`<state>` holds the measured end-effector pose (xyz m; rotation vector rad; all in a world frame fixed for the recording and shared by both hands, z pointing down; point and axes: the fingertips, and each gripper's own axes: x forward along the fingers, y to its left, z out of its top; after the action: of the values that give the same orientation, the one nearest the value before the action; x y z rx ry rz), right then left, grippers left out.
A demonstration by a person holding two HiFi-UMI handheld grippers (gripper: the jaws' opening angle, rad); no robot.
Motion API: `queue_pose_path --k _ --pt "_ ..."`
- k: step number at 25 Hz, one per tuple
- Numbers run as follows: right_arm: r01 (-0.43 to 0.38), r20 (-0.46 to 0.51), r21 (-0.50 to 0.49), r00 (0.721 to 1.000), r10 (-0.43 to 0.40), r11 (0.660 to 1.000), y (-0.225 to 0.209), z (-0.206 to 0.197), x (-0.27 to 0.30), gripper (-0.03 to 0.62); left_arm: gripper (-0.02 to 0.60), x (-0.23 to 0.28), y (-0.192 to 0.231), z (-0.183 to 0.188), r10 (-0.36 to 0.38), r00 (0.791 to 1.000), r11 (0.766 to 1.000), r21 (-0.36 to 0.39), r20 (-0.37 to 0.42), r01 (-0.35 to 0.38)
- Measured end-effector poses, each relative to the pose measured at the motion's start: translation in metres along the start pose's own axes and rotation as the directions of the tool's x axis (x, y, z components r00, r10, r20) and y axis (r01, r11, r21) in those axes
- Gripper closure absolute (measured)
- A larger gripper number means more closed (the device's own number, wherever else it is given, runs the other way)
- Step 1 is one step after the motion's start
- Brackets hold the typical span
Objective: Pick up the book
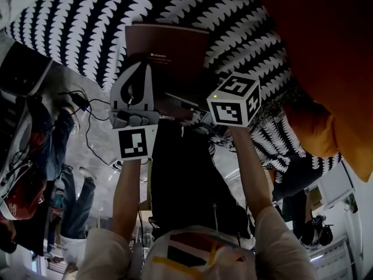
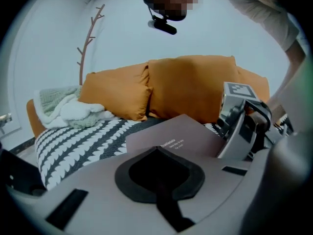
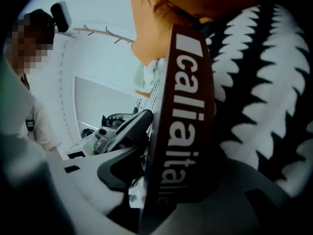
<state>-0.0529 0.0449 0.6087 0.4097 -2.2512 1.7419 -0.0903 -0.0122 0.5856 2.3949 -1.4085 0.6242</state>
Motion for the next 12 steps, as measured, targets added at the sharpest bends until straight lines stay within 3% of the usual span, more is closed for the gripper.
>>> queue_pose_path --k 2,5,7,9,12 --pt "0.01 0.023 -0.002 1.0 -0.009 1.0 0.002 0.008 0.011 0.406 0.58 -0.003 0.008 0.001 0.026 1.0 0.999 -0.027 0.015 -0.026" --pt "0.003 0.052 0.02 0.999 -0.005 1.0 -0.002 0.011 0.012 0.421 0.579 -0.002 0.009 0.0 0.06 0.998 0.998 -0.018 0.022 -0.06" --pt "-0.003 0.078 0.03 0.997 0.001 1.0 0.008 0.014 0.008 0.429 0.579 -0.007 0.009 0.007 0.085 0.996 0.994 -0.074 0.019 -0.083" --pt "-0.013 0.108 0.028 0.994 0.01 1.0 0.031 0.027 0.003 0.437 0.579 -0.013 0.01 0.039 0.105 0.993 0.988 -0.118 0.053 -0.098" --pt "-0.004 0.138 -0.03 0.99 0.009 1.0 0.08 0.061 -0.01 0.439 0.578 -0.024 0.016 0.112 0.124 0.984 0.988 -0.106 0.126 -0.111"
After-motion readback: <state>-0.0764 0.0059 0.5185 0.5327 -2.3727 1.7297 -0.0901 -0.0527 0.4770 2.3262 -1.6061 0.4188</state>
